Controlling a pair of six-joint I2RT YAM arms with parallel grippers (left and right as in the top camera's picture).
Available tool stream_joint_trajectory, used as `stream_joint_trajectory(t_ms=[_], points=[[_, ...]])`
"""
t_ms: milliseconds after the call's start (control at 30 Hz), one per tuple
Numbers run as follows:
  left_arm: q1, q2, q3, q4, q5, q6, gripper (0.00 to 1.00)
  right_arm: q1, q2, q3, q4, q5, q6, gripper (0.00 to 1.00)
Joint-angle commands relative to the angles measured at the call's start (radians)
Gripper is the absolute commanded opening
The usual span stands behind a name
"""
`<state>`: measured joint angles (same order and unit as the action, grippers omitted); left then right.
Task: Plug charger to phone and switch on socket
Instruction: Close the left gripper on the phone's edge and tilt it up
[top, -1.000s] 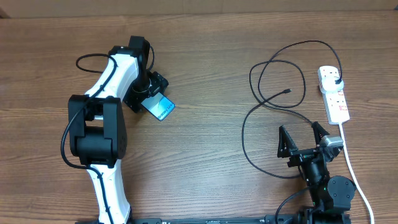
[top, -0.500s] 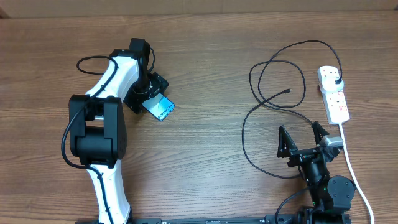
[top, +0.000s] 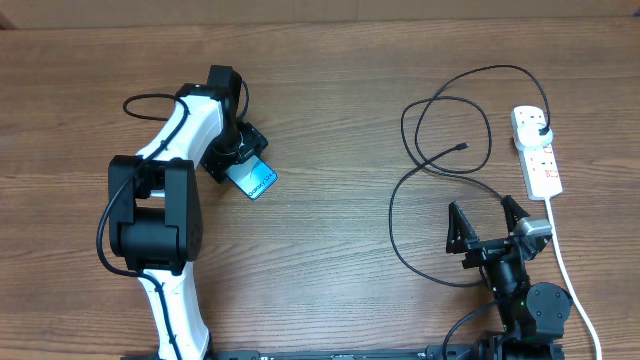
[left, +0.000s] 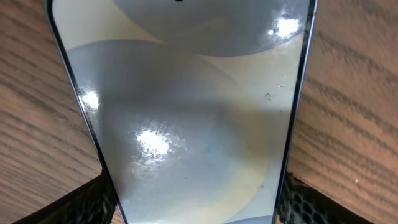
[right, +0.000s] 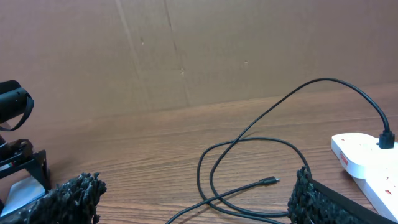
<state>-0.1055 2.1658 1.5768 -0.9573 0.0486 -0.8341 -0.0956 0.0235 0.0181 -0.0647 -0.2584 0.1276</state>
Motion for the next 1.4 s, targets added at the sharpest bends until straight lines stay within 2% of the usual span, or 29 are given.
stream_joint_trajectory(t_ms=[0,167,267,367,467,667,1100,1367], points=[[-0.006,0.039,-0.039,0.012,0.005,0.106,0.81,0.005,-0.001,-0.01,0.005,0.004,0.002,1.0],[-0.006,0.039,-0.039,0.013,0.005,0.196,0.82,0.005,-0.001,-0.01,0.005,0.004,0.002,1.0],[-0.006,0.039,-0.039,0.013,0.005,0.294,0.91,0.005,-0.001,-0.01,0.005,0.004,0.002,1.0],[-0.006,0.039,-0.039,0.013,0.004,0.365,0.96,0.005,-0.001,-0.01,0.005,0.004,0.002,1.0],[-0.006,0.039,-0.039,0.018,0.003,0.375,1.0,0.005,-0.001,-0.01,0.005,0.004,0.002,1.0],[-0.006,0.039,-0.039,0.027,0.003,0.351,1.0,0.005,-0.001,-0.01,0.005,0.004,0.002,1.0],[-0.006,0.039,-0.039,0.01,0.003,0.177,1.0,0.005,-0.001,-0.01,0.005,0.004,0.002,1.0],[-0.006,0.039,-0.066,0.019,-0.035,0.157,1.0,0.005,-0.001,-0.01,0.005,0.004,0.002,1.0]])
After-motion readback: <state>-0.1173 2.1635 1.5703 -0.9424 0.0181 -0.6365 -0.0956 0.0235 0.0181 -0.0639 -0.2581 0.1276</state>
